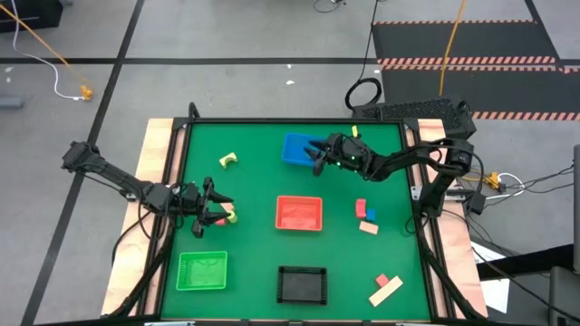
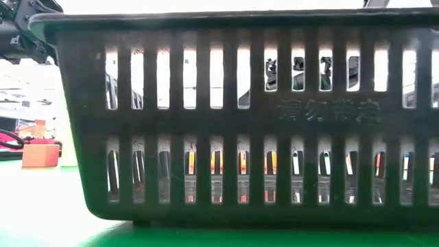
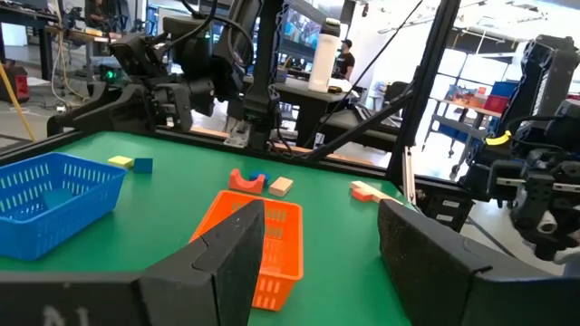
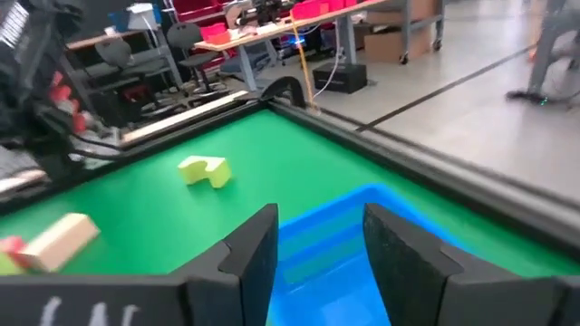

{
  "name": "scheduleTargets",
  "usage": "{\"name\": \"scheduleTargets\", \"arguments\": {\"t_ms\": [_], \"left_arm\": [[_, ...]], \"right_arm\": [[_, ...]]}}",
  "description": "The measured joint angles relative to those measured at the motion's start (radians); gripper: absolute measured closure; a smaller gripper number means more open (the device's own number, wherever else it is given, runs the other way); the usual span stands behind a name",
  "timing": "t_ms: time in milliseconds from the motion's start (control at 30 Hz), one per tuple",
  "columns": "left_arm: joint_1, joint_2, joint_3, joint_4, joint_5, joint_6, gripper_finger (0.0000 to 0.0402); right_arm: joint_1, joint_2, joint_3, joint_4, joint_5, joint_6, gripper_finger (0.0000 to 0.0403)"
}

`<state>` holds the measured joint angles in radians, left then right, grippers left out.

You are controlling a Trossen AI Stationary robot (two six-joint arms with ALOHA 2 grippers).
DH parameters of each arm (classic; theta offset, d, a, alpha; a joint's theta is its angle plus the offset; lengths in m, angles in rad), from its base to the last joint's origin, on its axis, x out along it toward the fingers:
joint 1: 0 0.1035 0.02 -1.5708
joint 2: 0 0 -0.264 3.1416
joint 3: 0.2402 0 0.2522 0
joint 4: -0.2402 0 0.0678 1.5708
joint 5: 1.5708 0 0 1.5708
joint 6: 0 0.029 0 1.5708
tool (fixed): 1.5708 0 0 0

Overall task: Sort & place blocks by color
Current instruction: Put the top left orange block into the orange bin

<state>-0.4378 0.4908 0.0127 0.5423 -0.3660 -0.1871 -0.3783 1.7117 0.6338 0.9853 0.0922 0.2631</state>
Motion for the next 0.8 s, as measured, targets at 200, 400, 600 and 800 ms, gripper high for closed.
{"name": "scheduleTargets", "arguments": {"t_ms": [200, 400, 600, 800], "left_arm": [[0.0, 0.0, 0.0, 0.0, 0.0, 0.0, 0.0183], [0.0, 0.0, 0.0, 0.0, 0.0, 0.0, 0.0183], [0.0, 0.0, 0.0, 0.0, 0.0, 0.0, 0.0183], [0.0, 0.0, 0.0, 0.0, 0.0, 0.0, 0.0183]], "right_arm": [[0.022, -0.067, 0.001, -0.093, -0.124, 0.067, 0.022], [0.051, -0.21, 0.001, -0.452, -0.054, -0.021, 0.0205], [0.087, -0.364, 0.001, -0.877, 0.09, -0.02, 0.0204], [0.127, -0.469, 0.001, -1.134, 0.094, 0.107, 0.0204]]}}
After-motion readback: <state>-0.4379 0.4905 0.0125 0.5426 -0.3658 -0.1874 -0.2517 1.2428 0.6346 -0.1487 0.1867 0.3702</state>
